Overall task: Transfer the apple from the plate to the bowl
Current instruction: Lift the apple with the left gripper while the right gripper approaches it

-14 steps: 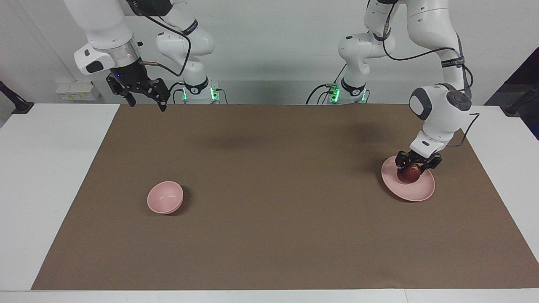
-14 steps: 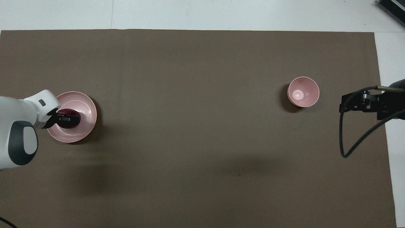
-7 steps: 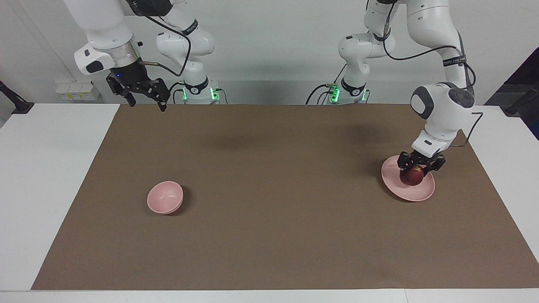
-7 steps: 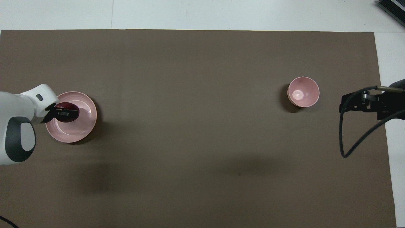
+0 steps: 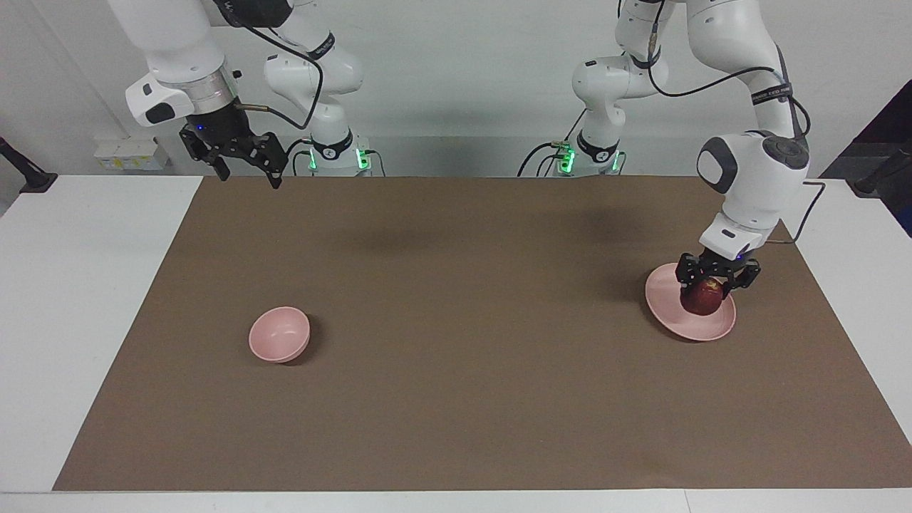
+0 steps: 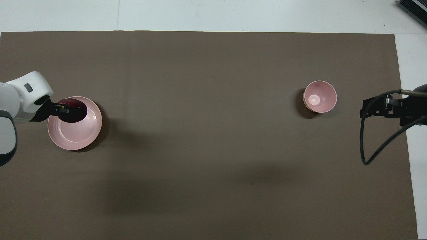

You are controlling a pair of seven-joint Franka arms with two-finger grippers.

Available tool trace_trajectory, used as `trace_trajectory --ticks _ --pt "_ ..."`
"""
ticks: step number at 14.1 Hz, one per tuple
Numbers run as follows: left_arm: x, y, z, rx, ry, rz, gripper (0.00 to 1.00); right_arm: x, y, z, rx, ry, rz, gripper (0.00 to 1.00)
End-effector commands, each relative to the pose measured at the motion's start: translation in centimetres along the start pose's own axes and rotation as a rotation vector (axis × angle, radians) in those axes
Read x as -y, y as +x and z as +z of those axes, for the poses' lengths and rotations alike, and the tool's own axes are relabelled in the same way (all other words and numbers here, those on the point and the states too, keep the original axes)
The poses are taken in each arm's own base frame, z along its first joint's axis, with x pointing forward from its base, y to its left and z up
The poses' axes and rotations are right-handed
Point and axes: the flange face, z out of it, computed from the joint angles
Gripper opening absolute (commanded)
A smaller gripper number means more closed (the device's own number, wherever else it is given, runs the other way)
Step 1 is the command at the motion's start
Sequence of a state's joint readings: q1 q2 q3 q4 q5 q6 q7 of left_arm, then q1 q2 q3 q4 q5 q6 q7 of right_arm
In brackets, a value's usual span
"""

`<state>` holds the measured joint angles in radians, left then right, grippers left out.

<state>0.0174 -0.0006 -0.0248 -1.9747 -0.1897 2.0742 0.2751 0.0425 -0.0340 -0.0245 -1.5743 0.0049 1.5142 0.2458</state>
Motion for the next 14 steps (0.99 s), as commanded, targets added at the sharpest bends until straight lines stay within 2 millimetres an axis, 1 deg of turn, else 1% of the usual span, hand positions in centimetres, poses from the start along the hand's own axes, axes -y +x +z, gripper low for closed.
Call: trace_trajectory --ticks 1,3,4,6,7,8,9,11,12,14 --pt "-1.7 0.0 -2.6 -0.008 -0.108 -0.047 0.00 0.4 -0.4 0.7 0.031 0.064 -0.013 1.00" --pt "-4.0 0.4 -3.0 -0.032 -0.207 -0.136 0.00 1.1 0.1 2.4 0.081 0.107 -0.003 1.00" --pt "-4.6 0.6 -3.2 -0.043 -0.259 -0.172 0.00 2.0 0.4 3.2 0.108 0.130 0.031 1.00" --pt "-6.8 0.9 -3.4 -0.060 -0.363 -0.203 0.00 3.5 0.8 5.0 0.170 0.195 0.113 1.00" --pt "-7.7 1.0 -3.6 -0.063 -0.402 -0.237 0.00 4.3 1.2 6.1 0.208 0.231 0.161 1.00" --pt "-9.1 1.2 -3.5 -0.058 -0.427 -0.239 0.00 5.7 1.2 6.9 0.232 0.266 0.210 1.00" --pt "-10.8 1.2 -3.4 -0.055 -0.444 -0.238 0.00 7.8 0.8 7.8 0.251 0.283 0.240 1.00" --pt "-13.6 1.4 -3.1 -0.064 -0.464 -0.282 0.00 9.8 1.6 10.5 0.325 0.352 0.301 1.00" --pt "-15.7 1.4 -3.0 -0.069 -0.474 -0.288 0.00 10.6 2.0 11.6 0.370 0.405 0.319 1.00" --pt "-19.8 1.1 -2.8 -0.079 -0.482 -0.305 0.00 13.1 2.1 12.8 0.411 0.430 0.406 1.00"
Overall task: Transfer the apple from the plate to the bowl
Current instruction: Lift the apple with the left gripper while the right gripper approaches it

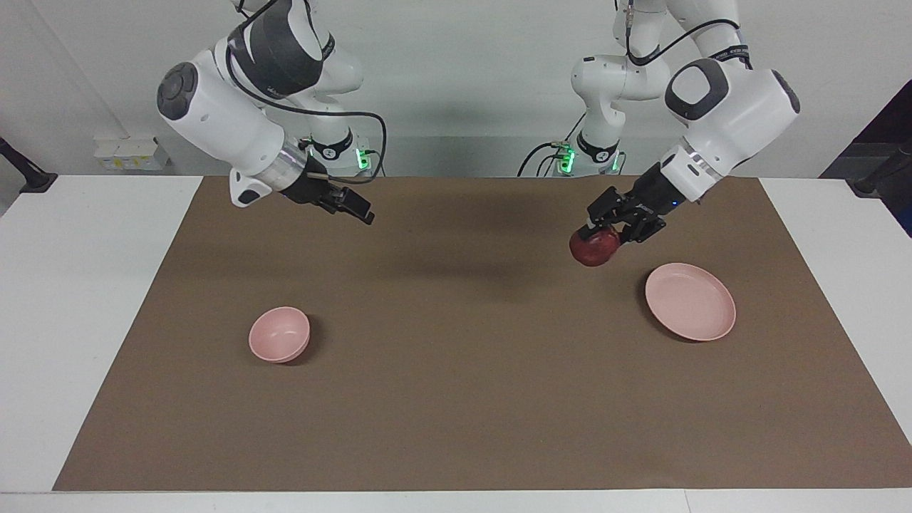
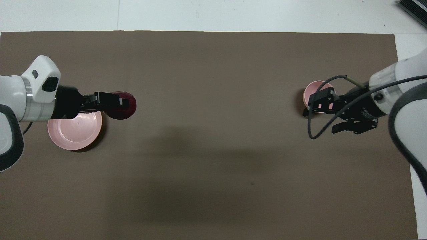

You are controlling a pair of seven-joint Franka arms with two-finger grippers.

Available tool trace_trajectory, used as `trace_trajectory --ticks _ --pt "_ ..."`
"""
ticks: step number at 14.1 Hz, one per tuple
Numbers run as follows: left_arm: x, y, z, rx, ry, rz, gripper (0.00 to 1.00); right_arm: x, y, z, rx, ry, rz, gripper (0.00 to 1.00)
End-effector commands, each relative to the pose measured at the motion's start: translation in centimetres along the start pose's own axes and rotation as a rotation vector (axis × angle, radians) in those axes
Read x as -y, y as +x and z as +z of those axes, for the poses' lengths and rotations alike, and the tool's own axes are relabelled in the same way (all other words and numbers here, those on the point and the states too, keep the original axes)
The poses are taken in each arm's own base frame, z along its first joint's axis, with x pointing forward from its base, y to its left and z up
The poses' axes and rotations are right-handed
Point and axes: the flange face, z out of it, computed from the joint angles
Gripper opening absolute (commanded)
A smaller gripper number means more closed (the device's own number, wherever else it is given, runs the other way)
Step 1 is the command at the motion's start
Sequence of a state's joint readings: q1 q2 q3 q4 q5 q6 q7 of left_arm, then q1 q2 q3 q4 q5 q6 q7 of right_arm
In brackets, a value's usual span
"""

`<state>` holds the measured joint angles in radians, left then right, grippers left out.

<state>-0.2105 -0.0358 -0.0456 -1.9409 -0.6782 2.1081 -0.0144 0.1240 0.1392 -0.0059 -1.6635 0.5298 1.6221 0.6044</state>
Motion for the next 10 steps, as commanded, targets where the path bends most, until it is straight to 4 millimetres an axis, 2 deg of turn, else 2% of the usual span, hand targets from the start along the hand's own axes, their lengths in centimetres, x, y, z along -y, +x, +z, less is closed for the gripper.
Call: trace_trajectory --ticks 1,4,6,8,10 --pt "-3.9 -2.0 1.3 -0.026 -0.029 -0.040 0.00 2.2 0.1 3.2 0.063 0.091 0.132 1.00" --pt "-7.2 -3.7 3.1 -0.028 -0.043 -0.059 0.00 4.5 -0.6 7.1 0.139 0.236 0.304 1.00" --pt "-8.9 -4.6 4.1 -0.032 -0.051 -0.068 0.00 5.3 -0.9 9.2 0.177 0.298 0.384 1.00" --pt "-9.8 -5.8 5.8 -0.036 -0.050 -0.073 0.00 6.4 -2.2 11.6 0.204 0.315 0.420 1.00" --pt "-10.5 -7.0 7.6 -0.042 -0.048 -0.073 0.00 6.5 -2.3 12.9 0.253 0.365 0.494 1.00"
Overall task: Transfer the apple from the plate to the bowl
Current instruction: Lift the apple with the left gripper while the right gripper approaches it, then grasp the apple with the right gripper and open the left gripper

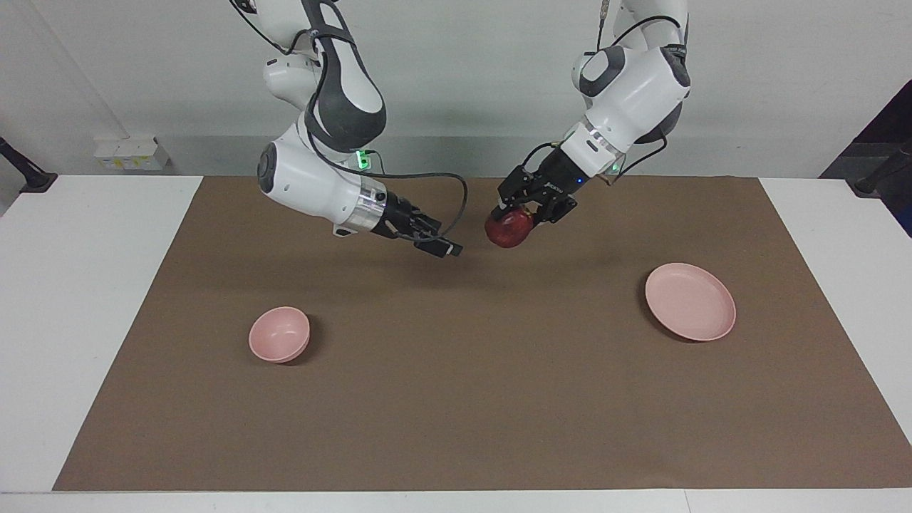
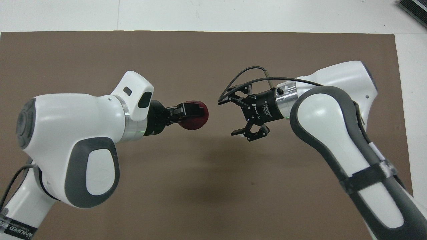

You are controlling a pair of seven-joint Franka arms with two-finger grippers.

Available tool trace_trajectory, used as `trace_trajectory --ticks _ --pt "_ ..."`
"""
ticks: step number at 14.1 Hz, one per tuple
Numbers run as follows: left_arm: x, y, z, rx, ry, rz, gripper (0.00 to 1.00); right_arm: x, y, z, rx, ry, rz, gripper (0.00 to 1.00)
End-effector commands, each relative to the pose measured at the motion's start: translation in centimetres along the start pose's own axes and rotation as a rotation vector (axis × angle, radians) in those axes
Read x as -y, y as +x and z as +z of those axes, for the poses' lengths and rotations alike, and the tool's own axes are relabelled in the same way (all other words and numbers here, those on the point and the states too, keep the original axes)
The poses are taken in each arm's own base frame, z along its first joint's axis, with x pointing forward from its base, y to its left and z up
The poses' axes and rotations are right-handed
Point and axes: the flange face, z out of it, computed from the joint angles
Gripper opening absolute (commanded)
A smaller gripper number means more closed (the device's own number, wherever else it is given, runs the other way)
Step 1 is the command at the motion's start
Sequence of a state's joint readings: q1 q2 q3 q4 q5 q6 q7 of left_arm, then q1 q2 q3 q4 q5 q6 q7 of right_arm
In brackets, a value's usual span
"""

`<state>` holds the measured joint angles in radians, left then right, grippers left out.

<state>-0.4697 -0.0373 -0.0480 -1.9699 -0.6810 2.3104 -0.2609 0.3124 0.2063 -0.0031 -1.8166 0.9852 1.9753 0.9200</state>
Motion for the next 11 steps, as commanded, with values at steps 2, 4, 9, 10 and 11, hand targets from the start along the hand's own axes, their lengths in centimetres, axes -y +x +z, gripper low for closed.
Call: trace_trajectory --ticks 2,4,9,10,11 --pt "-0.4 -2.1 2.4 -0.053 -0.014 -0.026 0.00 -1.0 0.2 0.9 0.078 0.075 0.112 1.00" --pt "-0.2 -2.1 2.7 -0.078 -0.015 -0.026 0.00 -1.4 0.0 1.1 0.132 0.108 0.172 1.00" --pt "-0.4 -2.3 4.3 -0.098 -0.016 -0.032 0.00 -1.3 -0.8 1.9 0.130 0.120 0.264 1.00" --pt "-0.7 -2.4 4.6 -0.108 -0.018 -0.032 0.00 -1.2 -0.7 1.8 0.117 0.139 0.280 1.00" --pt "-0.8 -2.4 4.7 -0.115 -0.023 -0.035 0.00 -1.1 -1.0 2.1 0.108 0.148 0.284 1.00"
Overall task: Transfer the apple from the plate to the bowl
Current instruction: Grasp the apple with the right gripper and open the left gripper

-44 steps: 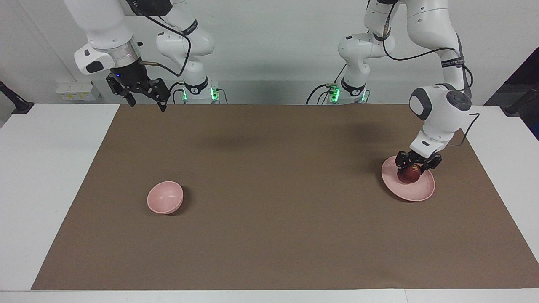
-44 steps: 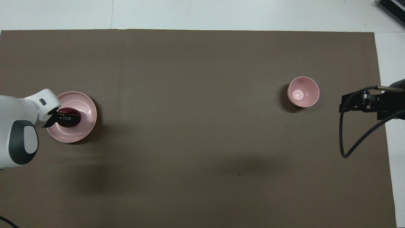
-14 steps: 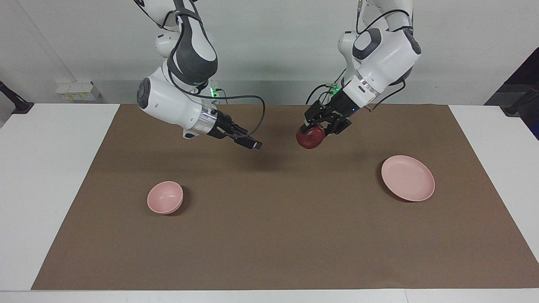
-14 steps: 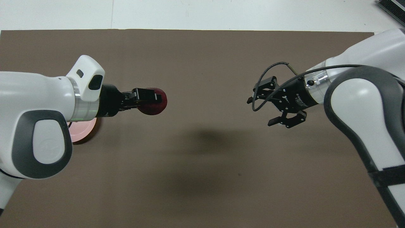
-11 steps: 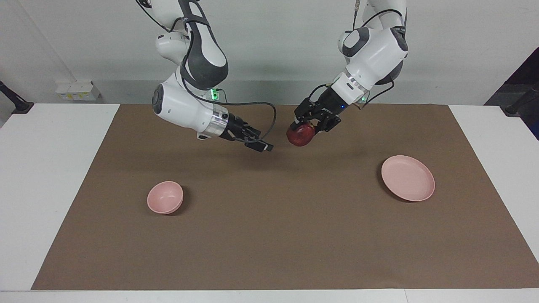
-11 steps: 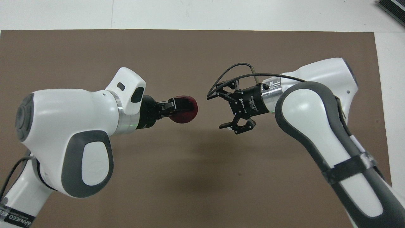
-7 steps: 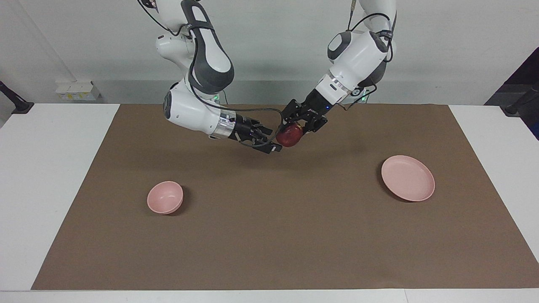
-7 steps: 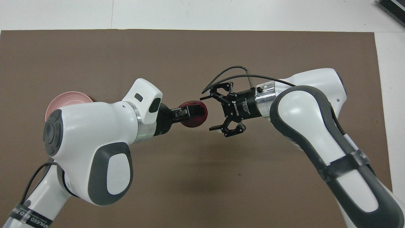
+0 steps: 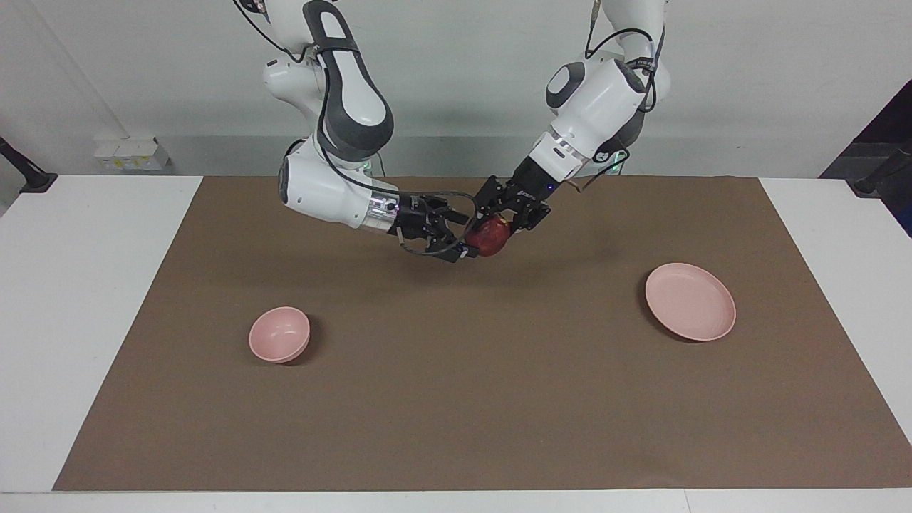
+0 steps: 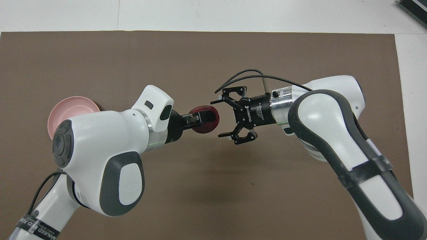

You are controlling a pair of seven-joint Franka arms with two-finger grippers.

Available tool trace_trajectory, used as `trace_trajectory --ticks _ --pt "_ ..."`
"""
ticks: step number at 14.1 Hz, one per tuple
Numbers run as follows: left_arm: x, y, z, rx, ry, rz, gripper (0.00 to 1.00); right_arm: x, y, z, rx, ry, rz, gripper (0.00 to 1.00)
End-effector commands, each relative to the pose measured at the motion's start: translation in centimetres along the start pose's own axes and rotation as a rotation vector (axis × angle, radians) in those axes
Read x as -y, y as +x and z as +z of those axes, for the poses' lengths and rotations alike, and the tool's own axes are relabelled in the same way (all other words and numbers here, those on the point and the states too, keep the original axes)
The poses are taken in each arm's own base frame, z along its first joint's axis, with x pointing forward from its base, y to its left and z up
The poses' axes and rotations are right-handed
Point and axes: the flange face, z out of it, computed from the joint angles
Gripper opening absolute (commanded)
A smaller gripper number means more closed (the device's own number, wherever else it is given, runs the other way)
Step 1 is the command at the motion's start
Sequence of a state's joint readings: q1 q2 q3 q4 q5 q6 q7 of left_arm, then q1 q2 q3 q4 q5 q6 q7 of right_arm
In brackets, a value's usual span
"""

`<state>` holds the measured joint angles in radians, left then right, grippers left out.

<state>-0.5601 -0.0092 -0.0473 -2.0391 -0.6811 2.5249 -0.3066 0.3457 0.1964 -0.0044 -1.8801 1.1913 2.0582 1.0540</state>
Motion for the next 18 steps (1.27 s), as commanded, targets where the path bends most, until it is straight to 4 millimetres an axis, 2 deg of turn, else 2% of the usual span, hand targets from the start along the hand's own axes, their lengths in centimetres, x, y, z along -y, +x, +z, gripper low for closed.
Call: trace_trajectory --ticks 1,4,5,6,8,9,12,13,14,15,16,18 --pt "-0.4 -0.6 0.5 -0.023 -0.017 -0.019 0.00 -0.8 -1.0 0.6 0.004 0.049 0.062 1.00" --pt "-0.8 -0.9 0.6 -0.020 -0.021 -0.029 0.00 -0.7 -1.0 0.6 0.007 0.054 0.067 1.00" --pt "-0.8 -0.9 0.6 -0.020 -0.021 -0.029 0.00 -0.7 -1.0 0.6 0.007 0.054 0.066 0.89" --pt "-0.8 -0.9 0.6 -0.018 -0.020 -0.029 0.00 -0.8 -1.0 0.7 0.005 0.052 0.063 0.62" --pt "-0.8 -0.9 0.6 -0.018 -0.020 -0.032 0.00 -0.7 -1.0 0.7 0.005 0.051 0.067 0.20" --pt "-0.8 -1.0 0.7 -0.011 -0.018 -0.032 0.00 -0.7 -1.0 0.7 0.003 0.050 0.064 0.09" --pt "-0.8 -0.9 0.6 -0.008 -0.017 -0.037 0.00 -0.7 -0.9 0.6 0.001 0.044 0.062 0.06" --pt "-0.9 -0.9 0.6 -0.008 -0.019 -0.046 0.12 -0.6 -0.8 0.5 0.002 0.045 0.064 0.06" --pt "-1.0 -0.8 0.4 -0.011 -0.021 -0.057 0.43 -0.5 -0.7 0.2 0.003 0.049 0.062 0.06" --pt "-1.0 -0.7 0.4 -0.010 -0.020 -0.061 0.62 -0.4 -0.5 0.1 0.001 0.047 0.054 0.06" --pt "-1.0 -0.7 0.3 -0.011 -0.021 -0.063 0.67 -0.4 -0.6 -0.1 0.003 0.040 0.049 0.06" --pt "-1.1 -0.6 0.2 -0.007 -0.021 -0.060 1.00 -0.2 0.1 -1.3 -0.034 0.023 0.029 0.02"
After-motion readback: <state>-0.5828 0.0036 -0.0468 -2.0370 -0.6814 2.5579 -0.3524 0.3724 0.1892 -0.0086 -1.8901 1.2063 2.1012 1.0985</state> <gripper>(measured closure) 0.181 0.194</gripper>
